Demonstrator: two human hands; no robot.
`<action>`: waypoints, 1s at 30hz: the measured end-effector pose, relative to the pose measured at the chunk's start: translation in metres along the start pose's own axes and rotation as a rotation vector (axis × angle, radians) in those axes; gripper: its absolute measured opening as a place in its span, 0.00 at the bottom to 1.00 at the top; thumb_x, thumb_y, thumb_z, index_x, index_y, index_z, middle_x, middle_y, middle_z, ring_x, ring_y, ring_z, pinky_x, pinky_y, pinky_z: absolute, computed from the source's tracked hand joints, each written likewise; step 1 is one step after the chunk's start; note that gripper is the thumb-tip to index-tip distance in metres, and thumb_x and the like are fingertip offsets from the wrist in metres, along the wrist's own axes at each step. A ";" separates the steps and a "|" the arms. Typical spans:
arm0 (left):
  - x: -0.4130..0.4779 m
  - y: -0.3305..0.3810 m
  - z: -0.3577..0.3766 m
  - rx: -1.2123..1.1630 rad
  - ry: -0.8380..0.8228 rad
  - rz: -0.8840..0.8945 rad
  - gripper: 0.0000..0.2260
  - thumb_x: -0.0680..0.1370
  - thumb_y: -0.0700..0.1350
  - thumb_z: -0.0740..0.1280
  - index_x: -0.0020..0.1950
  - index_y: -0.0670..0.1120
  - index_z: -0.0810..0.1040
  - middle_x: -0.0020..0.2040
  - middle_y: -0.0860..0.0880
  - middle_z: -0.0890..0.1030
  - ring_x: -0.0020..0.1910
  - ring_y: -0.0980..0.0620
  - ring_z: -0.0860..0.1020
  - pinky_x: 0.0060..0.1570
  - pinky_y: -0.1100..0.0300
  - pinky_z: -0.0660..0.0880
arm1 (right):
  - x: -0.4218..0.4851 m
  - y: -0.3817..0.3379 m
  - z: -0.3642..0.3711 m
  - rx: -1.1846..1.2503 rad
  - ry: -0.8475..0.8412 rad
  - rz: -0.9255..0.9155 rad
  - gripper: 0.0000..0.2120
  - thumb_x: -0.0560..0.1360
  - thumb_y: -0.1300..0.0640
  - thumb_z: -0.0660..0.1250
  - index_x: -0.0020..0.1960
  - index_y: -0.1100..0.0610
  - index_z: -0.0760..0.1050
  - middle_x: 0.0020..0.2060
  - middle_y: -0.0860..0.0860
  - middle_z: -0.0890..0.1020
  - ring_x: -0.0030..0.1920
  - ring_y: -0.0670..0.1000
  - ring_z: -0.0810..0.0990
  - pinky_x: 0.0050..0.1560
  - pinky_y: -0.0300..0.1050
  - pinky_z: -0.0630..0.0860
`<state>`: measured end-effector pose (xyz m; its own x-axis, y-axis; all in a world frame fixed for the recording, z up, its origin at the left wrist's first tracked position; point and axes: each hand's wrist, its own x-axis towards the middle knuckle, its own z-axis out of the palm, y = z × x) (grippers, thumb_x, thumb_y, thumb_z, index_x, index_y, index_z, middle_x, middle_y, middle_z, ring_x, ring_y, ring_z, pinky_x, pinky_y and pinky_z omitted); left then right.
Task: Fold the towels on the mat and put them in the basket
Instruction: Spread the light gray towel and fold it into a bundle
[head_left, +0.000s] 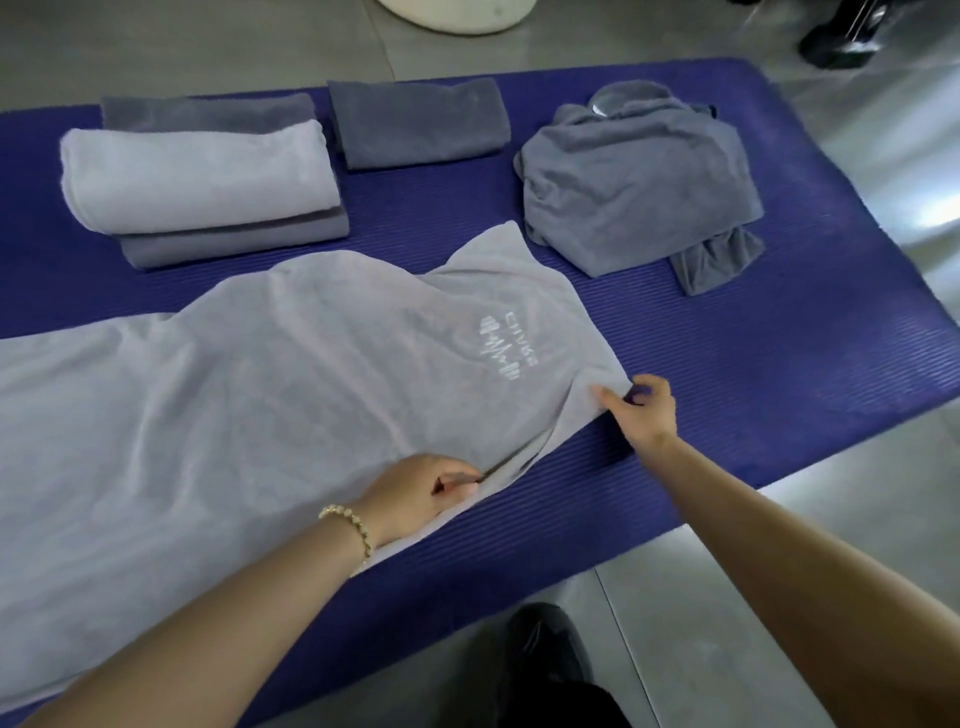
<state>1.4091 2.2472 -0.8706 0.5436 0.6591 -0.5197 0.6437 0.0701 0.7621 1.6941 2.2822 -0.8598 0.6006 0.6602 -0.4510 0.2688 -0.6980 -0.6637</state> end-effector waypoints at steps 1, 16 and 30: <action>0.000 0.001 0.001 0.027 0.009 0.001 0.14 0.80 0.54 0.63 0.64 0.54 0.78 0.58 0.58 0.81 0.56 0.61 0.78 0.62 0.58 0.74 | 0.001 0.001 -0.002 -0.004 -0.045 -0.037 0.29 0.69 0.48 0.75 0.65 0.54 0.66 0.59 0.55 0.71 0.56 0.54 0.74 0.50 0.47 0.70; 0.006 0.060 -0.007 -0.447 0.212 -0.017 0.17 0.78 0.56 0.63 0.62 0.49 0.74 0.59 0.54 0.79 0.57 0.58 0.77 0.55 0.66 0.74 | -0.063 -0.071 0.034 0.000 -0.734 -0.405 0.07 0.77 0.54 0.67 0.44 0.56 0.78 0.35 0.49 0.79 0.36 0.42 0.77 0.41 0.32 0.74; -0.166 -0.046 -0.127 -0.689 0.972 -0.092 0.10 0.81 0.46 0.62 0.46 0.43 0.79 0.31 0.53 0.77 0.29 0.61 0.76 0.37 0.65 0.77 | -0.232 -0.166 0.210 -0.113 -1.035 -0.612 0.16 0.82 0.48 0.55 0.61 0.55 0.75 0.46 0.46 0.79 0.44 0.40 0.74 0.47 0.29 0.70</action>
<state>1.2208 2.2299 -0.7708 -0.3160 0.9002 -0.2997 0.0727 0.3380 0.9383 1.3517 2.3031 -0.7701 -0.5230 0.7637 -0.3785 0.3932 -0.1778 -0.9021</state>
